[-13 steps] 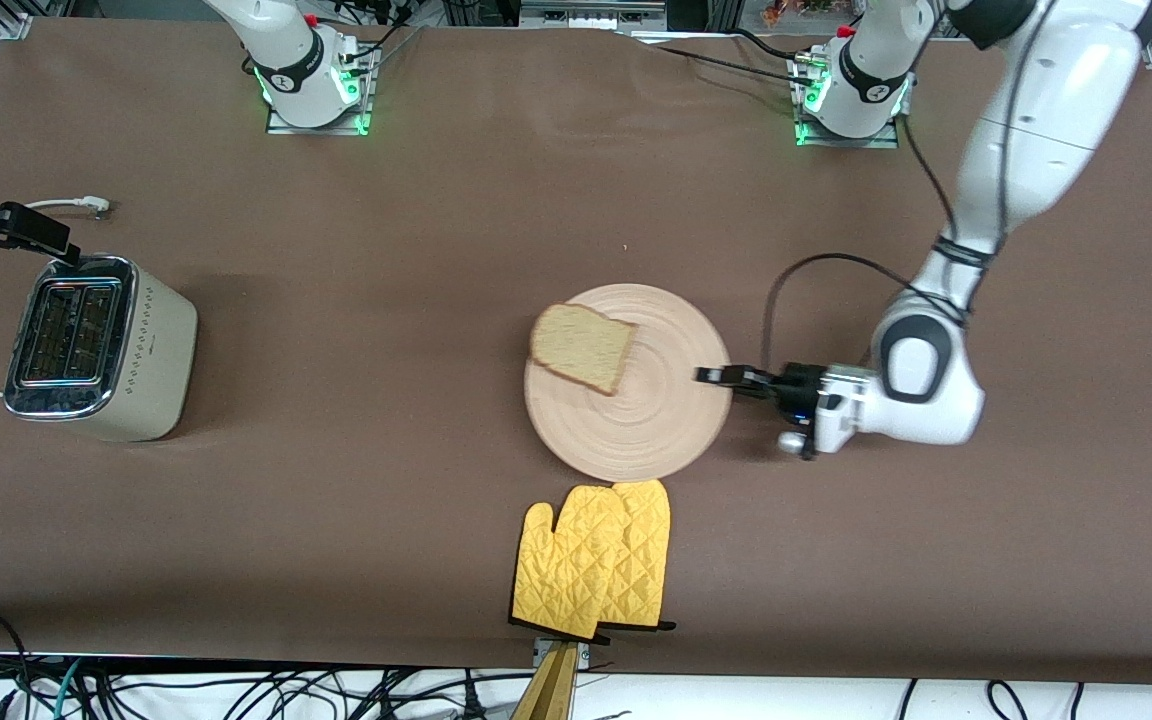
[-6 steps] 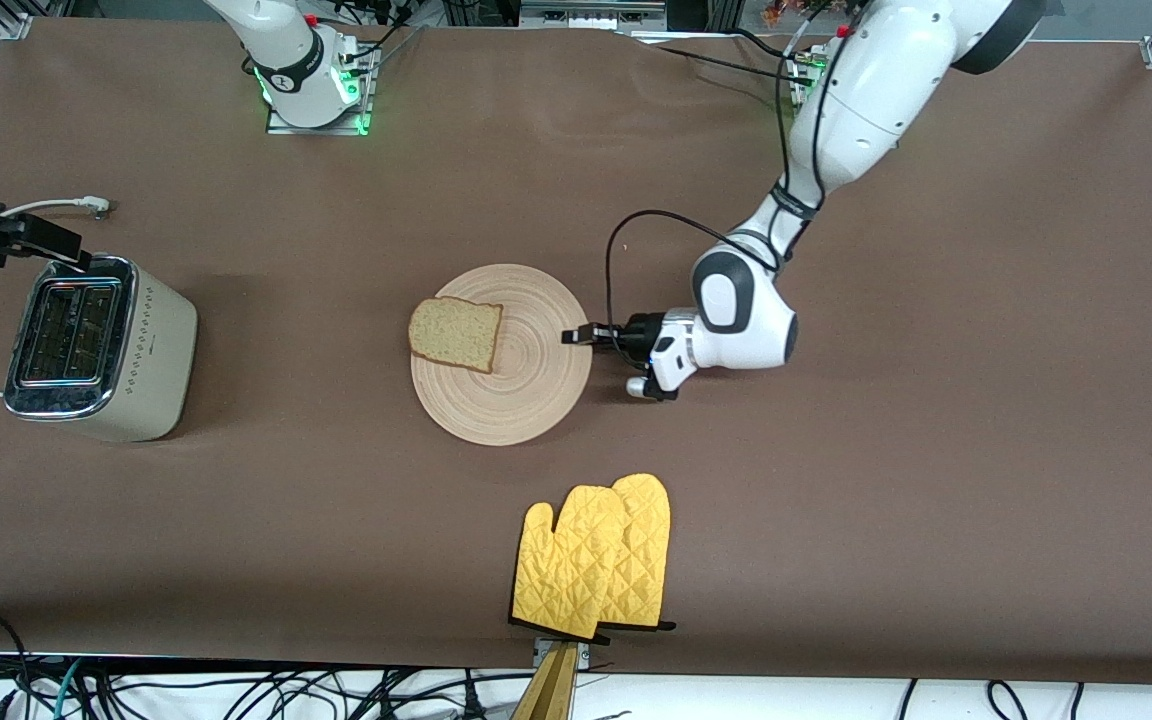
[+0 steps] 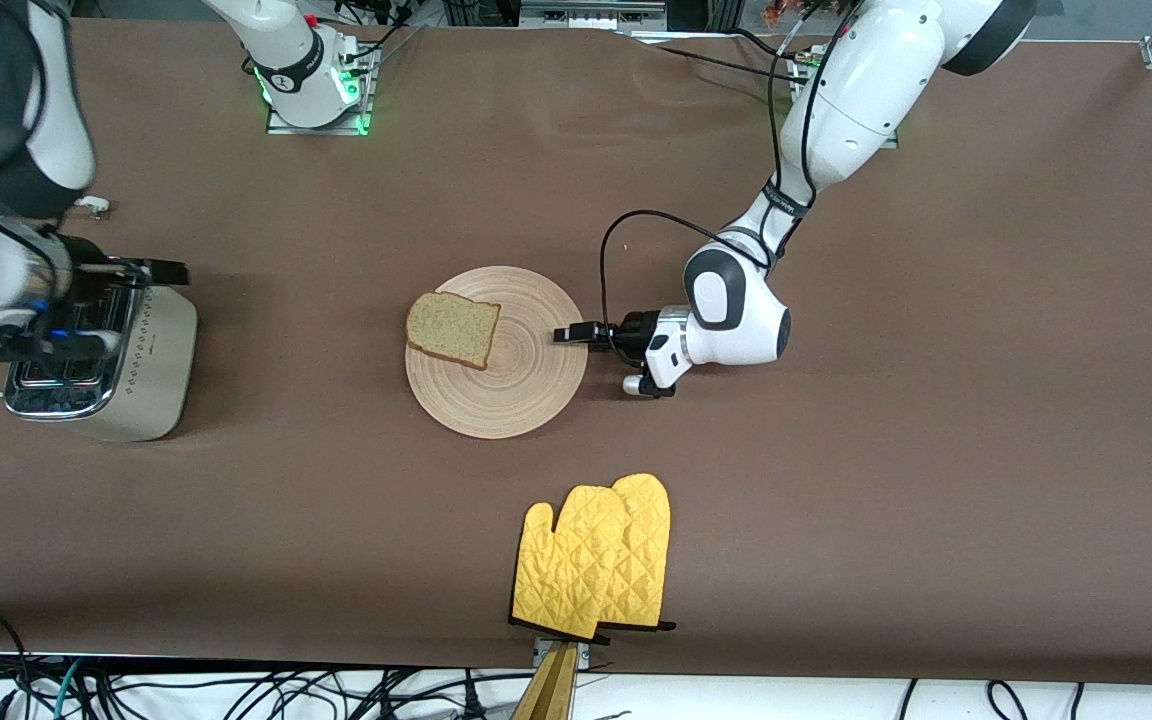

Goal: Move plate and put bread in toaster
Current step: 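Reach the right gripper to the bread while the left gripper withdraws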

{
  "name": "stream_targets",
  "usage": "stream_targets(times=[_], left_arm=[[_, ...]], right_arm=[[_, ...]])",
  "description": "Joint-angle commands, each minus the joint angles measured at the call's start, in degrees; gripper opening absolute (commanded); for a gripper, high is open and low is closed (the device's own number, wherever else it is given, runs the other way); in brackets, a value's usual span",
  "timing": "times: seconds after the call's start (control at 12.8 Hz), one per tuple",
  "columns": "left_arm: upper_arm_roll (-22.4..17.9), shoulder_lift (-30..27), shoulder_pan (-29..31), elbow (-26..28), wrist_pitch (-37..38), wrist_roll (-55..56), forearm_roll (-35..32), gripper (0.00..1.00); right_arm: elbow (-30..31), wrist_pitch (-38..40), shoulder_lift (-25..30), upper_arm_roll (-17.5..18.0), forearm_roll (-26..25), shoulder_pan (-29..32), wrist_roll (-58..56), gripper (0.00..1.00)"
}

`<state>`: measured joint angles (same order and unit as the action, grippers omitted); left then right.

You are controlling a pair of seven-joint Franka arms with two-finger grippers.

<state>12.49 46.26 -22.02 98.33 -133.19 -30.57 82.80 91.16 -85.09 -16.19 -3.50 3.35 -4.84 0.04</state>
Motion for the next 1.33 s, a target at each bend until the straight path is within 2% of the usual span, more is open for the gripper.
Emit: stream_targets(times=[0.0,0.16,0.31,0.47,0.62,0.78,0.86,0.94,1.09,1.25], left_arm=[[-1.40,-11.42,4.16,10.44,0.04,-0.11,1.67,1.00],[-1.59,-17.84,8.11,16.77,-0.40,-0.19,1.49,1.00],[-1.59,-23.21,14.07,21.00,-2.68,-0.89,-2.87,1.00],[-1.59,-25.59,22.16,20.50,-2.60,-0.81,-15.23,1.00],[-4.21,-28.58,29.02,19.44,-1.55,-0.98,-18.80,1.00],[-5.54,-32.27,33.51,20.05,6.06,-0.98,-21.08,1.00],[-5.46,-33.94,35.79,19.62,7.23,-0.90,-27.71,1.00],[-5.19,-37.00,37.21,18.92,7.59,-0.29,-37.78,1.00],[-5.36,-41.59,37.31,14.72,14.50,2.07,-51.10,1.00],[-5.37,-43.36,37.22,8.40,24.42,12.85,-62.70,1.00]], right_arm=[[6.36,-8.55,1.16,1.21,8.64,-1.75,7.23,0.97],[11.47,-17.35,1.86,5.24,10.88,-1.75,13.19,0.97],[18.48,-26.21,3.00,7.71,14.46,-1.75,19.18,0.98],[28.50,-40.77,4.50,11.13,19.13,-1.75,20.08,0.98],[36.07,-53.27,4.42,14.83,19.23,-1.67,20.26,0.98],[39.96,-61.65,2.84,17.55,19.23,-1.75,20.26,0.97],[40.49,-63.34,1.88,18.26,19.23,-1.67,20.26,0.96],[40.76,-64.48,1.00,18.44,19.23,-1.75,20.26,0.91],[40.76,-66.51,-0.94,19.41,19.23,-1.67,20.17,0.85],[40.76,-67.13,-1.65,20.37,19.23,-1.67,20.17,0.66]])
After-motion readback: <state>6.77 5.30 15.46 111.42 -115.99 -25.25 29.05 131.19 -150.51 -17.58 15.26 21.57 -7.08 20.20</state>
